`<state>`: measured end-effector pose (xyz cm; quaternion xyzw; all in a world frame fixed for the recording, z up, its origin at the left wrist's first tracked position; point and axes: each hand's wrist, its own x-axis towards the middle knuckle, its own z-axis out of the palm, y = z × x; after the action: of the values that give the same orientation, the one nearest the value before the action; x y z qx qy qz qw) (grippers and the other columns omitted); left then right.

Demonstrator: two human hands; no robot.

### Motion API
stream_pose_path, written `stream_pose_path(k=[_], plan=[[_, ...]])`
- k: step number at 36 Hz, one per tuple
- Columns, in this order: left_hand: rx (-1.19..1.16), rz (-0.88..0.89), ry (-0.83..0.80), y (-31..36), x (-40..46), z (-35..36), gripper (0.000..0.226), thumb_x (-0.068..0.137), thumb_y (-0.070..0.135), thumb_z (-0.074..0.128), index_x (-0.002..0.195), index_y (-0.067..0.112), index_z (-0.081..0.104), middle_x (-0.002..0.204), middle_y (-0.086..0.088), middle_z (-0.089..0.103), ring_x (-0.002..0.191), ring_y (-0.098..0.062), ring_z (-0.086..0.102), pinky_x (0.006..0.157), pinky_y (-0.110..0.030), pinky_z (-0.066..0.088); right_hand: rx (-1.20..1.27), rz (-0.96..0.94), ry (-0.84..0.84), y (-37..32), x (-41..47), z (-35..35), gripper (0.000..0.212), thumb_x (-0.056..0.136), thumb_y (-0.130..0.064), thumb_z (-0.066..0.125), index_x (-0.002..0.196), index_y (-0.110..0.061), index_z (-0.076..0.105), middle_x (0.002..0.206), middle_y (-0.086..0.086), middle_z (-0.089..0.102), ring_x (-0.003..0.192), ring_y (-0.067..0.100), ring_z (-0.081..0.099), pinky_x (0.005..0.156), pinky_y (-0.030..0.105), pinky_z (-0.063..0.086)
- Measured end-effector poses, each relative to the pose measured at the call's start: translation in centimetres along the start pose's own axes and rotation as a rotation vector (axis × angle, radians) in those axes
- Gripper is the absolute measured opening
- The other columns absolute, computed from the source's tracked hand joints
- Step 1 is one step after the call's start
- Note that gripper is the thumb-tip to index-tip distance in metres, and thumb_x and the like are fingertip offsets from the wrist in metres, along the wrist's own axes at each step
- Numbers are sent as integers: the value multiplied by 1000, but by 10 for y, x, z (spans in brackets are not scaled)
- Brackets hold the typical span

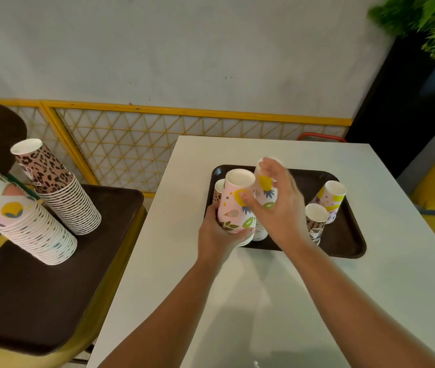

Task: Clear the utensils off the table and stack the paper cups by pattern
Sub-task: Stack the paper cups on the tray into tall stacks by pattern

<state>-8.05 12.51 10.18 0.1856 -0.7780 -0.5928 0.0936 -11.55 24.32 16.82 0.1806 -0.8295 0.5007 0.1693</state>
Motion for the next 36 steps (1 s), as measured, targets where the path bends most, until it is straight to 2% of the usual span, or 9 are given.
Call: stream_pose_path(k=[4,9,12,16,21,24,29,32,36], plan=[[9,31,-9,7,-3,-1,65,59,24,88,114,24,53,100,11,66,90,-9,64,66,-12,45,14,60,-131,2,-9,11,71,71,-34,78,131,-21,42,120,-10,56,102,-2,50,77,-3,35],[8,63,-53,11,-6,-2,76,58,21,90,122,23,49,113,10,63,100,-9,62,71,-8,44,-19,104,-141,7,-9,16,70,73,-32,76,132,-16,42,117,0,61,107,16,58,83,20,44],[20,86,-84,10,-6,-3,90,55,22,91,131,23,43,121,12,60,107,-8,59,75,-7,44,-8,119,-134,7,-7,15,66,74,-30,76,130,-17,44,112,-4,62,102,11,58,79,13,44],[45,92,-85,7,-6,-4,85,57,23,90,130,22,46,119,10,61,107,-8,59,73,-3,43,10,117,-122,5,-5,13,58,73,-26,76,123,-18,48,102,-12,57,94,5,56,73,5,40],[8,94,-73,1,-4,-5,78,56,19,91,123,21,53,109,11,65,101,-9,62,80,-14,48,-6,93,-100,2,-1,9,48,75,-24,75,115,-12,52,97,-10,59,89,4,56,69,3,43],[-19,87,-83,-2,-2,-4,78,52,20,90,121,20,55,106,10,67,97,-9,64,80,-18,52,-28,71,-79,-3,6,5,48,75,-25,75,114,-9,52,101,-1,64,88,6,56,72,14,47],[-25,75,-68,-2,-2,-4,69,43,35,82,106,30,55,98,12,67,90,-7,65,75,-21,53,32,34,38,-20,25,-12,38,75,-25,75,106,-14,54,91,-9,62,77,-8,58,64,2,42],[-26,77,-59,-2,-2,-4,67,44,34,83,104,31,54,98,11,67,92,-8,65,77,-23,55,103,1,150,-31,42,-25,37,74,-31,74,102,-20,52,91,-10,63,86,5,63,74,19,52],[-3,89,-38,-2,0,-5,68,54,20,92,111,24,55,104,7,67,96,-12,65,79,-24,55,154,-35,257,-34,61,-38,47,73,-38,69,110,-15,51,99,-8,63,94,8,63,79,23,53]])
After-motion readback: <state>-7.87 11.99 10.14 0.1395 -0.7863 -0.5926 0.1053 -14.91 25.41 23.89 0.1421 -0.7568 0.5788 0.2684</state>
